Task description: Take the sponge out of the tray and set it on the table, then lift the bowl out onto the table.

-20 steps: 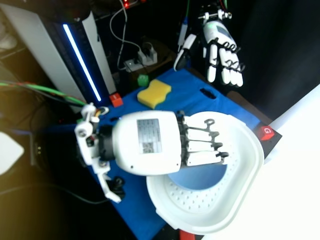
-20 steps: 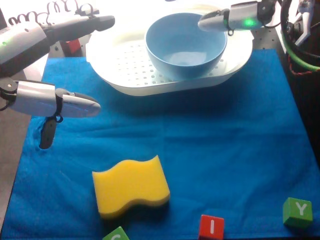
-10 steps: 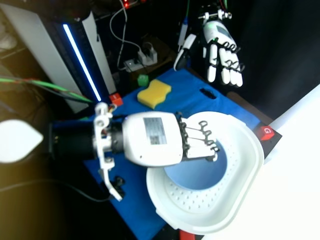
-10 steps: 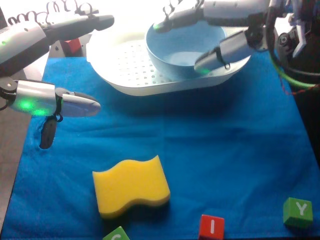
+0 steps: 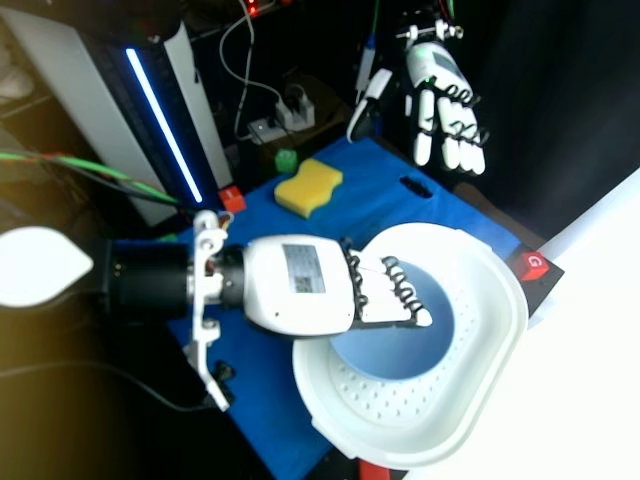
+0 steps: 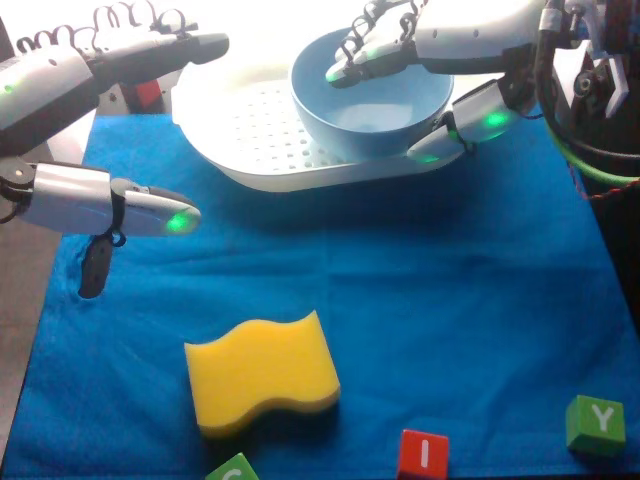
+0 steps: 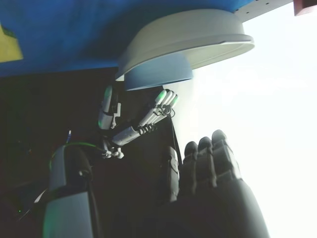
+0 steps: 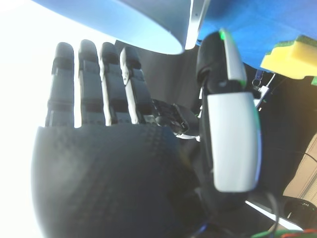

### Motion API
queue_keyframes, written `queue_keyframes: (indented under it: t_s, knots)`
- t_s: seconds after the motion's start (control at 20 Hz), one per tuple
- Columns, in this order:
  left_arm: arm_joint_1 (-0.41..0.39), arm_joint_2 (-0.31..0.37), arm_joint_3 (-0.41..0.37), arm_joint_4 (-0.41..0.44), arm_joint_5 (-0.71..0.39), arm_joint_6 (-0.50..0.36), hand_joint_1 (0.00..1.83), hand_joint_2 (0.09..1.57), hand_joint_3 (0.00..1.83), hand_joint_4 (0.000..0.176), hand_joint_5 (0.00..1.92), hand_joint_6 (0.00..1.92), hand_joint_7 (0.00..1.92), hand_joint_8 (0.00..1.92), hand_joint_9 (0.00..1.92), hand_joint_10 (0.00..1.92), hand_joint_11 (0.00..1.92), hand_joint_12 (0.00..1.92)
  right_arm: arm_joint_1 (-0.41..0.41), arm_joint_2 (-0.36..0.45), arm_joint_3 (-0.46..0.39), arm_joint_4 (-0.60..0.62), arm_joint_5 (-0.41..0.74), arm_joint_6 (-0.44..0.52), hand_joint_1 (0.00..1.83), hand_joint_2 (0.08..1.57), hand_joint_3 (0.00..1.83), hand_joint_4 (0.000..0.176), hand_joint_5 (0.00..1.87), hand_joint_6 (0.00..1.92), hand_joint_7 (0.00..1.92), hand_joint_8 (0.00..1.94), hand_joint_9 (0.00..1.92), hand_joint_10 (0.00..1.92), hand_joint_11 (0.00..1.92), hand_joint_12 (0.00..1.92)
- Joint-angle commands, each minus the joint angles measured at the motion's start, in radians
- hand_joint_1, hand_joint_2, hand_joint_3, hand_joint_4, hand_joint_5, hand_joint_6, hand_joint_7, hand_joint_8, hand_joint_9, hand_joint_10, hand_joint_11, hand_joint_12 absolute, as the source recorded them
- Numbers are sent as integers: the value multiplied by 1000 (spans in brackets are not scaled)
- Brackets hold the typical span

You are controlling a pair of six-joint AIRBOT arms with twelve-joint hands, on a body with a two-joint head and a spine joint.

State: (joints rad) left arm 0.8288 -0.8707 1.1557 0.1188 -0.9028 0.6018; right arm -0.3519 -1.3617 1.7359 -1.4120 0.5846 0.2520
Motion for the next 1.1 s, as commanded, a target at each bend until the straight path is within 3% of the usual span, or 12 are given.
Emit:
queue_keyframes:
  t_s: [0.0, 0.1, 0.2, 0.25, 0.3, 0.45, 0.6, 0.65, 0.8, 0.9, 1.05]
  knots:
    - [-6, -5, -4, -30, -123, -8, 737, 890, 1, 110, 181, 1, 49, 2, 0, 0, 17, 8, 18, 0, 6, 51, 13, 3, 615, 1167, 6, 0, 259, 2, 239, 2, 232, 6, 0, 412]
    - [-5, -6, -3, -30, -124, -8, 728, 881, 0, 105, 180, 1, 48, 1, 0, 0, 20, 10, 18, 0, 9, 51, 1, 3, 632, 1167, 2, 10, 255, 2, 231, 3, 234, 2, 0, 378]
    - [-4, -6, -3, -30, -126, -8, 734, 881, 0, 108, 176, 0, 45, 0, 0, 0, 18, 10, 18, 0, 19, 51, -12, 3, 645, 1159, 0, 1, 271, 2, 251, 3, 270, 6, 0, 470]
    - [-4, -6, -3, -30, -126, -8, 730, 886, 0, 97, 176, 0, 48, 1, 0, 0, 21, 12, 18, -1, 29, 51, -17, 3, 664, 1156, 0, 12, 277, 2, 261, 3, 283, 7, 0, 546]
    - [-3, -6, -3, -30, -127, -8, 731, 888, 1, 98, 177, 1, 46, 1, 0, 0, 19, 11, 18, -14, 42, 51, -24, 3, 696, 1142, 0, 0, 313, 5, 297, 6, 321, 11, 0, 668]
    - [-3, -6, -3, -30, -132, -8, 743, 885, 0, 91, 189, 4, 51, 2, 0, 0, 29, 17, 18, -44, 70, 54, -33, 3, 606, 1173, 1, 0, 352, 4, 346, 6, 365, 10, 0, 800]
    - [-3, -5, -3, -30, -133, -8, 740, 885, 0, 95, 187, 3, 48, 0, 0, 0, 30, 19, 17, -60, 84, 54, -51, 3, 575, 1189, 5, 0, 345, 0, 345, 2, 346, 0, 0, 779]
    - [-3, -5, -3, -30, -134, -8, 759, 885, 0, 89, 193, 5, 54, 3, 4, 2, 32, 21, 17, -64, 87, 54, -54, 3, 565, 1198, 5, 0, 329, 1, 327, 2, 324, 1, 0, 718]
    - [-2, -5, -3, -30, -136, -9, 735, 888, 2, 91, 185, 0, 61, 4, 14, 5, 43, 28, 16, -73, 95, 54, -61, 3, 549, 1208, 2, 0, 342, 3, 348, 5, 346, 6, 0, 812]
    - [-2, -5, -3, -30, -137, -9, 760, 892, 3, 93, 178, 0, 54, 0, 8, 1, 36, 26, 14, -77, 96, 54, -62, 3, 381, 1230, 4, 0, 345, 1, 371, 4, 377, 8, 0, 923]
    - [-2, -6, -3, -30, -136, -10, 766, 891, 2, 95, 180, 2, 52, 4, 3, 1, 31, 26, 14, -81, 99, 54, -62, 3, 424, 1242, 2, 0, 337, 0, 371, 1, 368, 2, 0, 822]
